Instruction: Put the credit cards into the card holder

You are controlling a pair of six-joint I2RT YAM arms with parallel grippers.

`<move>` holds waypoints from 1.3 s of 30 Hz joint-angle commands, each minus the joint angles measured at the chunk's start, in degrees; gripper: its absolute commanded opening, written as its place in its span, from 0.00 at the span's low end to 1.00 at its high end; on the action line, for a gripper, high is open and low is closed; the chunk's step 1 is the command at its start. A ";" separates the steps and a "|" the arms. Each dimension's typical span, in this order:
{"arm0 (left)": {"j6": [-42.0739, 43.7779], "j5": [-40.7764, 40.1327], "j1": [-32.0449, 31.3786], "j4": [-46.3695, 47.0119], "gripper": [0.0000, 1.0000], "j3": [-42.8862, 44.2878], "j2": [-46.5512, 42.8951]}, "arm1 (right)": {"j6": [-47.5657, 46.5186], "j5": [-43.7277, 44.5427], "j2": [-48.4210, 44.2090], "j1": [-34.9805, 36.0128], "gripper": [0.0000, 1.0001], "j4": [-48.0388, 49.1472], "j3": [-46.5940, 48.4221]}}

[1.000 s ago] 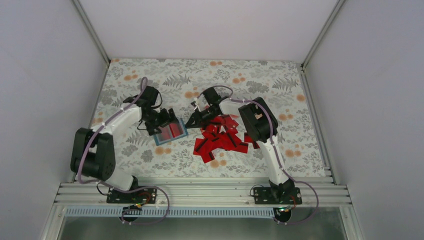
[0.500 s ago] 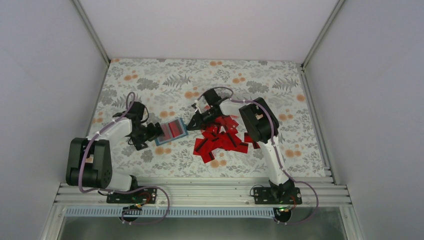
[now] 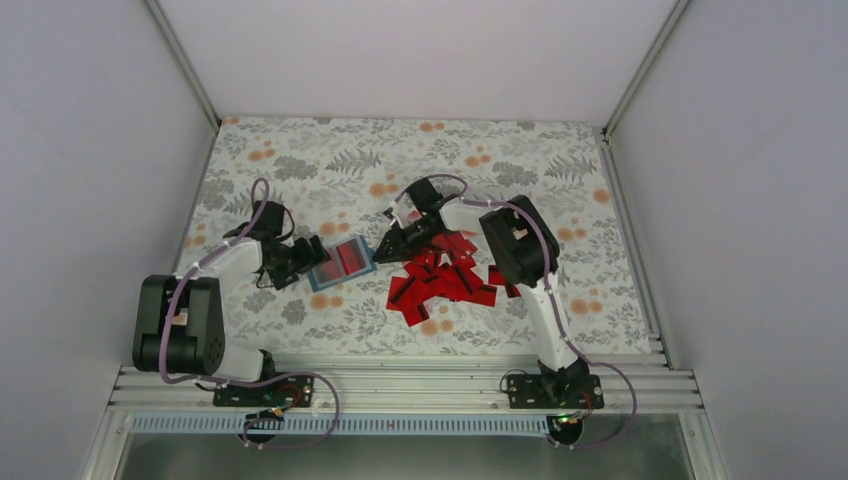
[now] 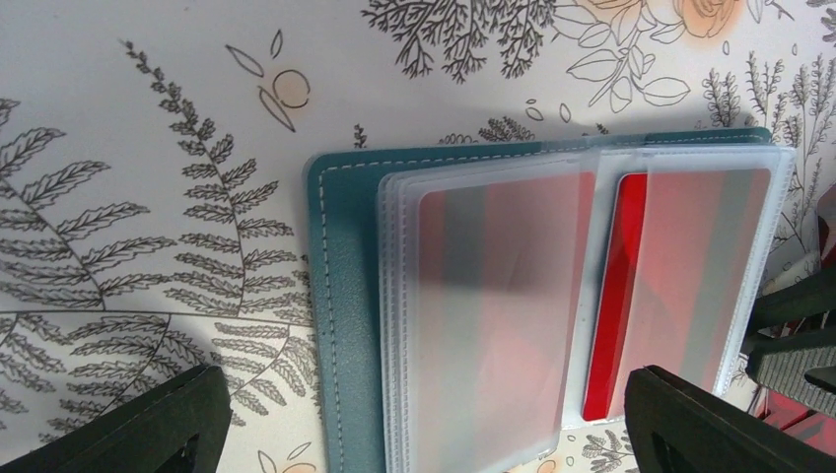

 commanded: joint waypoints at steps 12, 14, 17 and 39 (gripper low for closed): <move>4.35 -3.07 0.41 1.54 0.97 0.39 1.79 | -5.55 18.53 -4.67 -0.78 0.43 -13.73 2.26; 4.50 -2.97 0.41 1.99 0.95 0.31 1.97 | -5.50 18.51 -6.07 -0.82 0.41 -13.84 2.42; 4.86 -2.76 0.41 2.68 0.91 0.32 2.50 | -4.93 17.06 -7.26 -0.74 0.38 -13.57 2.92; 5.10 4.04 0.41 8.92 0.81 -1.02 5.77 | -0.72 8.04 0.96 1.69 0.30 -10.81 10.10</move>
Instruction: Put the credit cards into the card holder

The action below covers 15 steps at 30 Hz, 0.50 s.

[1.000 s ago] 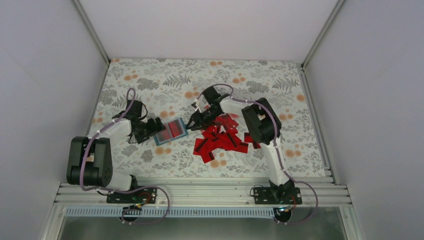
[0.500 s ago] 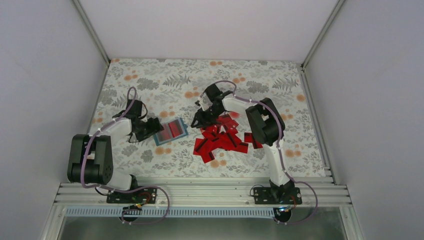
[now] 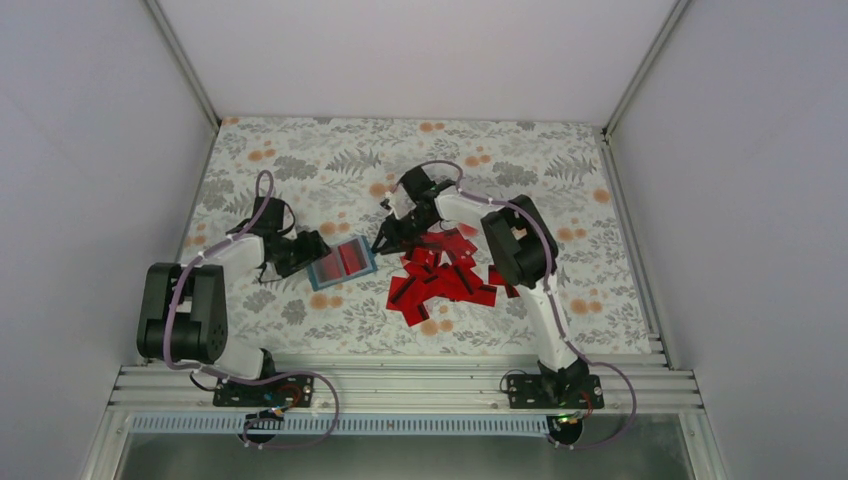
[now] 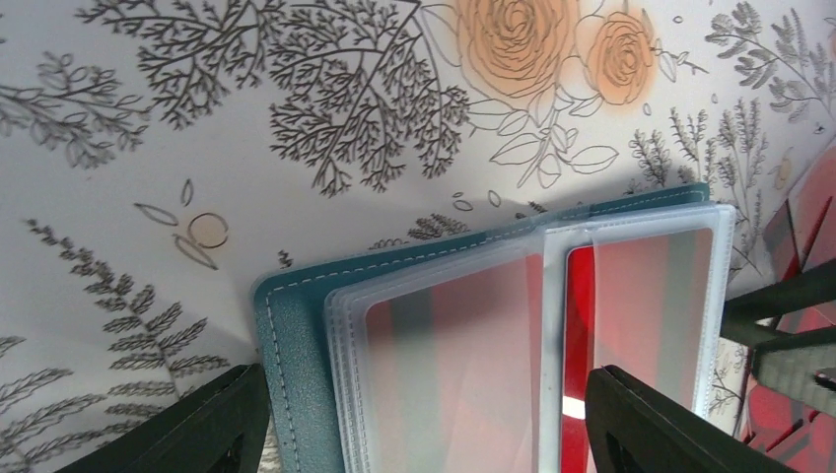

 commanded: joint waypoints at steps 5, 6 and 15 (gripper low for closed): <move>1.52 3.75 0.14 2.68 0.80 -0.95 2.33 | 0.82 -4.41 4.00 1.32 0.29 1.30 1.85; 1.66 4.03 0.15 2.71 0.80 -0.84 2.32 | 1.03 -4.47 4.27 1.41 0.28 1.53 1.65; 1.92 6.96 0.15 2.69 0.78 -0.03 -0.47 | 2.25 -5.38 4.70 1.74 0.26 3.33 -0.31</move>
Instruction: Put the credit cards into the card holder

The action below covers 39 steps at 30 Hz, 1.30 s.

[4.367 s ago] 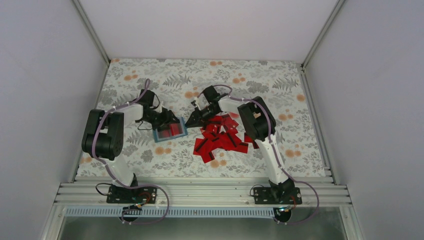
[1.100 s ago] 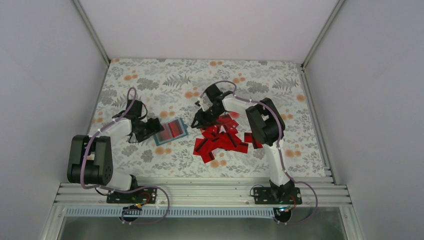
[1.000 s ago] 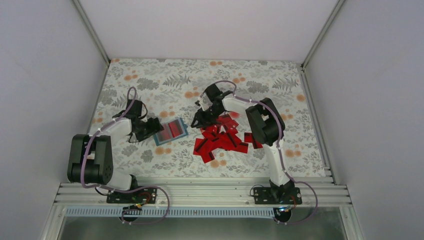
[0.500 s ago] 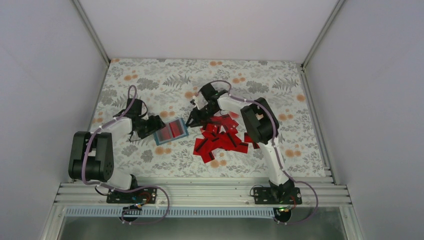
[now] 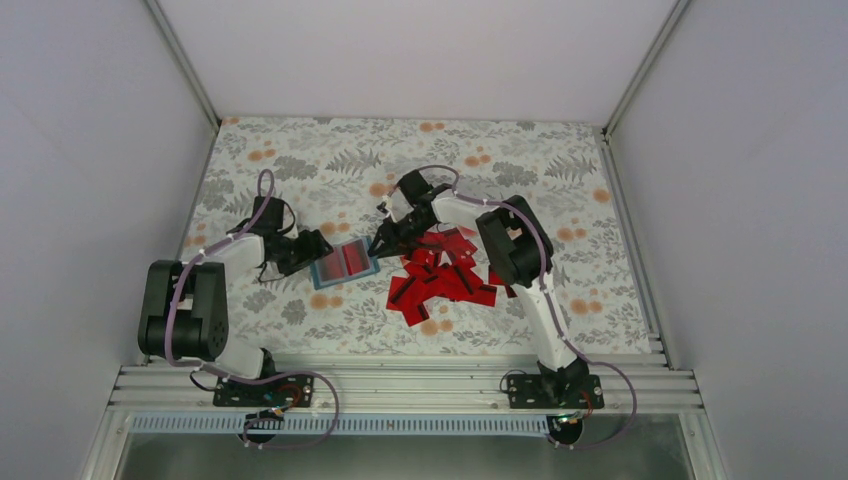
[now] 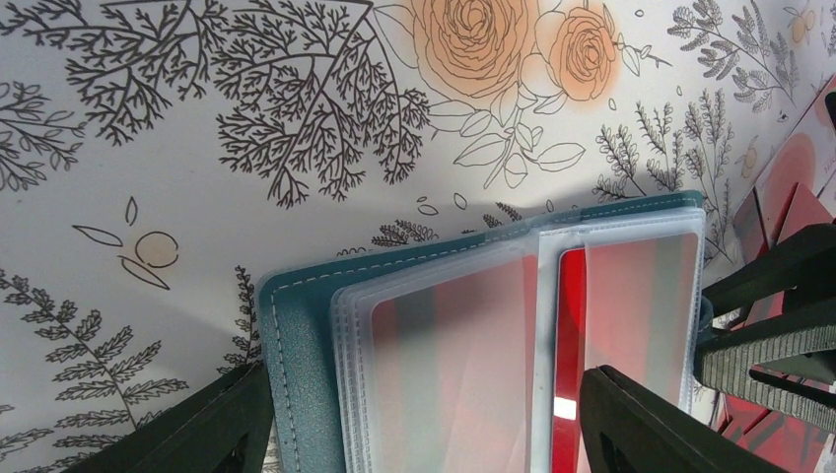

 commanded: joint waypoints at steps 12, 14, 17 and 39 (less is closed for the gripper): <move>0.02 5.57 -0.13 -2.38 0.77 3.04 -4.79 | 0.70 -0.71 1.77 1.23 0.25 1.43 -0.84; -0.51 6.20 -0.13 -2.65 0.77 3.51 -5.28 | 0.68 -0.66 1.73 1.30 0.25 1.51 -0.97; -1.28 7.36 -0.13 -2.89 0.77 4.25 -5.91 | 0.77 -0.66 1.57 1.39 0.24 1.61 -1.15; -7.47 13.11 -7.78 3.99 0.77 9.18 1.63 | 1.98 -1.02 1.76 1.72 0.24 3.94 -1.64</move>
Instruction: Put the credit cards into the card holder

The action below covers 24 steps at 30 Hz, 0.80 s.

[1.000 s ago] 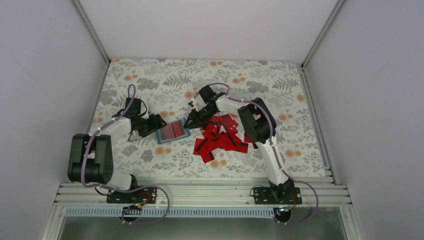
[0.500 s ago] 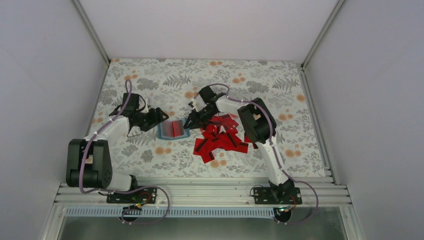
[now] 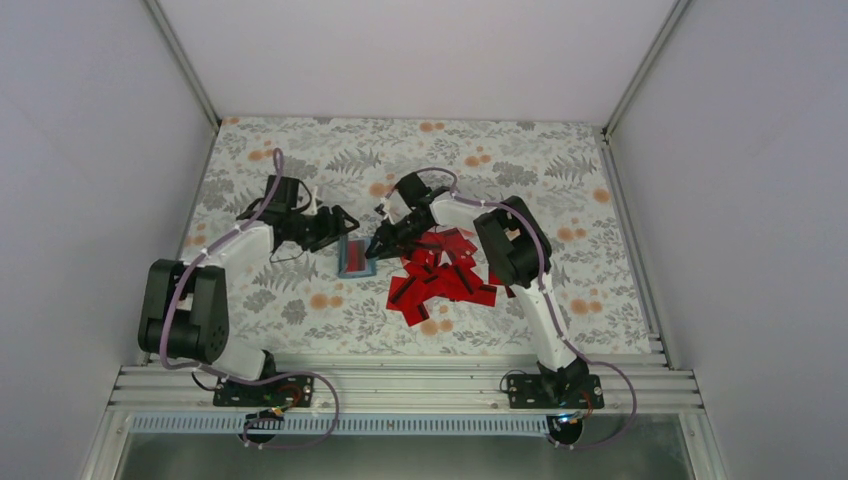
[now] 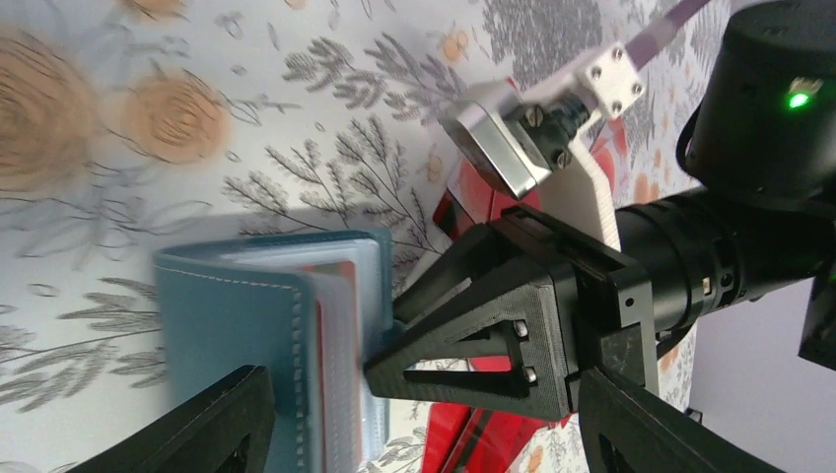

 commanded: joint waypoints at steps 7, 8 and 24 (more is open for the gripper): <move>-1.28 1.35 -4.90 3.52 0.77 1.86 7.50 | -1.10 3.30 -1.36 0.55 0.25 0.12 -0.93; -0.97 1.18 -4.95 3.65 0.77 1.84 8.36 | -1.60 3.90 -2.02 0.40 0.27 -0.31 -1.04; 11.57 -6.23 -6.49 -6.21 0.72 11.31 19.48 | -20.48 18.60 -15.09 -1.58 0.47 -5.17 -7.40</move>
